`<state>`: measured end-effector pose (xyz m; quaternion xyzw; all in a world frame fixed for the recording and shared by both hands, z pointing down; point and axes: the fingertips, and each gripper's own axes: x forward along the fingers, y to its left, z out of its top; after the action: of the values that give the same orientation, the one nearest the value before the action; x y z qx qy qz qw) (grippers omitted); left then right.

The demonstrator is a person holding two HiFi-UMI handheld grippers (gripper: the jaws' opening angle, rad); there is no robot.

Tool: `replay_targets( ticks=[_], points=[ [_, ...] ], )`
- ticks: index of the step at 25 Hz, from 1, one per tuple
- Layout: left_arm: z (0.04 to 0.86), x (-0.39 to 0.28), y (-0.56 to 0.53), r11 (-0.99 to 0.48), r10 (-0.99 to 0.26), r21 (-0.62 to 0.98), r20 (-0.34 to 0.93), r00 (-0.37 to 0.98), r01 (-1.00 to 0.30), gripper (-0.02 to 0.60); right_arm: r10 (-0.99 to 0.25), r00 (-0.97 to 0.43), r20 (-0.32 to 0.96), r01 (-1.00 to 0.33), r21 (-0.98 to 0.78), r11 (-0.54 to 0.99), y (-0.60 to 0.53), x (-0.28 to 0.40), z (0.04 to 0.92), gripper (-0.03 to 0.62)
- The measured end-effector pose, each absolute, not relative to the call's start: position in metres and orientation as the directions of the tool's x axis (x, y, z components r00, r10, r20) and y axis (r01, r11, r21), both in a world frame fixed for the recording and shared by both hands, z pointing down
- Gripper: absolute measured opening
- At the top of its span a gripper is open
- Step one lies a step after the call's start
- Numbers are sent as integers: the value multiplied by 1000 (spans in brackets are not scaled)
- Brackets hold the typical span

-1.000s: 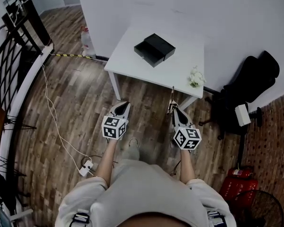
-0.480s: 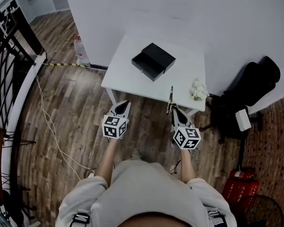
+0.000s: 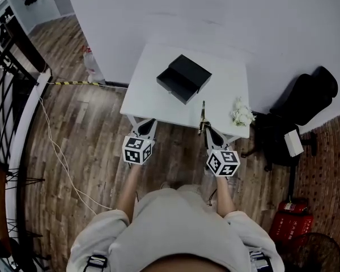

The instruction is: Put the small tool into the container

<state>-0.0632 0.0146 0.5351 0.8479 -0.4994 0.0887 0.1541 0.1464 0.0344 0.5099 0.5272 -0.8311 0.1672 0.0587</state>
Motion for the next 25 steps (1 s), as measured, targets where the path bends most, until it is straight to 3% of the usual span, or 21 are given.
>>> replay_targets(
  ticks=[25],
  points=[
    [558,-55,-70,-461,-803,160,343,487,-873,12,-849,-448,281,-887,-255,384,-56,150,536,3]
  ],
)
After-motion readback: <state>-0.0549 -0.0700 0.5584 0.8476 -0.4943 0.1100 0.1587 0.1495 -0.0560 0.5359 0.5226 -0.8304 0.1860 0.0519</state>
